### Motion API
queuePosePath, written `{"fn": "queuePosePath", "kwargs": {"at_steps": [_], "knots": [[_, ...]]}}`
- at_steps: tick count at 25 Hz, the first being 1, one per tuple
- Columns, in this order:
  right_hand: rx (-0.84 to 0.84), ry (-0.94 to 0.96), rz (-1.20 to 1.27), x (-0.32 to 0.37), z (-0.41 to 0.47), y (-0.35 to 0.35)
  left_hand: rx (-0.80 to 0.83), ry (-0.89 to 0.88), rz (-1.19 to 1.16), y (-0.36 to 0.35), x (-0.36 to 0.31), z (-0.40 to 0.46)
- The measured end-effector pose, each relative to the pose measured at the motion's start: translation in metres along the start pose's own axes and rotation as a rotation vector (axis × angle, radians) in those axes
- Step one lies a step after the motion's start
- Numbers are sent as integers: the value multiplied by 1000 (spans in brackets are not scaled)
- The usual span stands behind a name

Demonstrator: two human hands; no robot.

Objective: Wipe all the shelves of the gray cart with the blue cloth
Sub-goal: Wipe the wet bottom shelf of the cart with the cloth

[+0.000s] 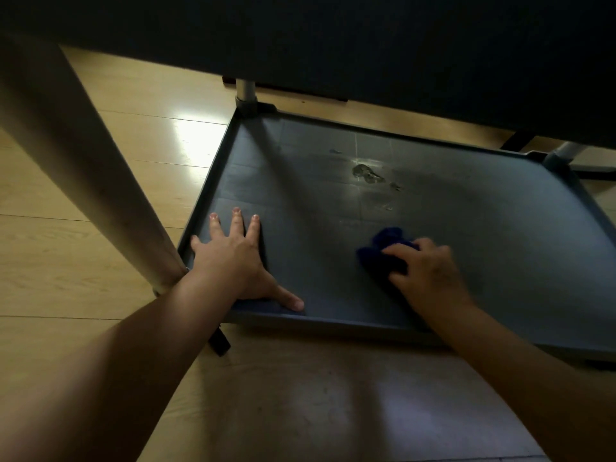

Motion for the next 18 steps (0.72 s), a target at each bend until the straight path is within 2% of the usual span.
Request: {"fn": "queuePosePath", "kwargs": {"at_steps": [3, 8, 10, 13, 15, 18], "knots": [[25, -259, -29, -80, -43, 4, -12, 1, 3, 1, -1, -2], [157, -267, -33, -89, -31, 1, -61, -23, 6, 4, 0, -8], [159, -248, 6, -82, -27, 7, -91, -46, -7, 4, 1, -13], [59, -164, 206, -48, -20, 22, -140, -129, -71, 4, -3, -27], [38, -59, 386, -2, -19, 36, -145, -248, -134, 10, -13, -43], [97, 57, 606, 77, -31, 63, 53, -368, -447, 31, -23, -87]]}}
Point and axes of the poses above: each hand's wrist, its own z-axis towards the middle knuckle, its own y-axis out of the back of the hand, x = y × z, the point moved 8 cm from there along z, towards the middle knuckle, and after that the axes turned 14 degrees about y, right-handed, at the moved point
